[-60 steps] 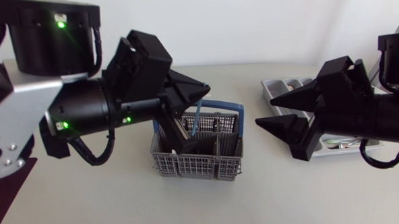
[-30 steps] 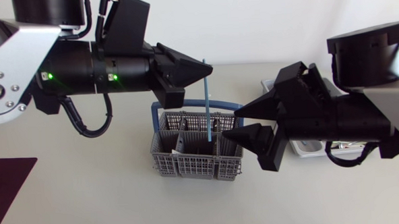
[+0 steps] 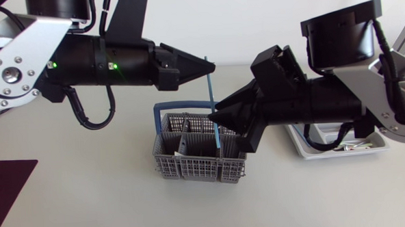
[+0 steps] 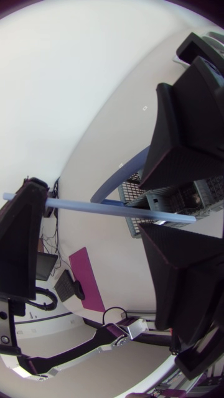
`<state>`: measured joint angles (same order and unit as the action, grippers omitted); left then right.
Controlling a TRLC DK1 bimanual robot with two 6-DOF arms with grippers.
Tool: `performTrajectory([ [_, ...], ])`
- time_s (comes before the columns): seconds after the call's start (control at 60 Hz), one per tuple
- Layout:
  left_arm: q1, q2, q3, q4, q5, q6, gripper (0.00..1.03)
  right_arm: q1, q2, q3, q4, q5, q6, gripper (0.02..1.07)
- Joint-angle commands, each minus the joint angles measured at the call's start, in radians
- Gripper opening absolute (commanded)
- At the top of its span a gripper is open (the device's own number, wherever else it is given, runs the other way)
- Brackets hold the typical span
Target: Sort the cutlery from the basket into the organizer compartments.
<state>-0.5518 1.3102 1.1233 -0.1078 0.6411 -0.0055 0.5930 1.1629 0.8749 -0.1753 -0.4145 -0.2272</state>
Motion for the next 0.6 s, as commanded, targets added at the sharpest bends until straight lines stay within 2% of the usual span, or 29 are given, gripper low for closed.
performTrajectory([
  [0.0, 0.016, 0.018, 0.036, 0.003, 0.023, -0.037, 0.03, 0.013, 0.029, 0.026, 0.016, -0.003, 0.029, 0.31],
  [0.183, 0.02, 0.023, 0.04, 0.008, 0.023, -0.042, 0.03, 0.021, 0.04, 0.027, 0.017, -0.003, 0.034, 0.07],
  [0.483, 0.032, 0.029, 0.052, 0.02, 0.029, -0.074, 0.04, 0.03, 0.04, 0.026, -0.006, -0.018, 0.038, 0.07],
  [0.517, 0.039, 0.029, 0.053, 0.022, 0.029, -0.08, 0.07, 0.03, 0.037, 0.026, -0.01, -0.02, 0.038, 0.07],
  [0.583, 0.05, 0.031, 0.063, 0.025, 0.029, -0.093, 0.27, 0.03, 0.031, 0.024, -0.023, -0.023, 0.038, 0.07],
])
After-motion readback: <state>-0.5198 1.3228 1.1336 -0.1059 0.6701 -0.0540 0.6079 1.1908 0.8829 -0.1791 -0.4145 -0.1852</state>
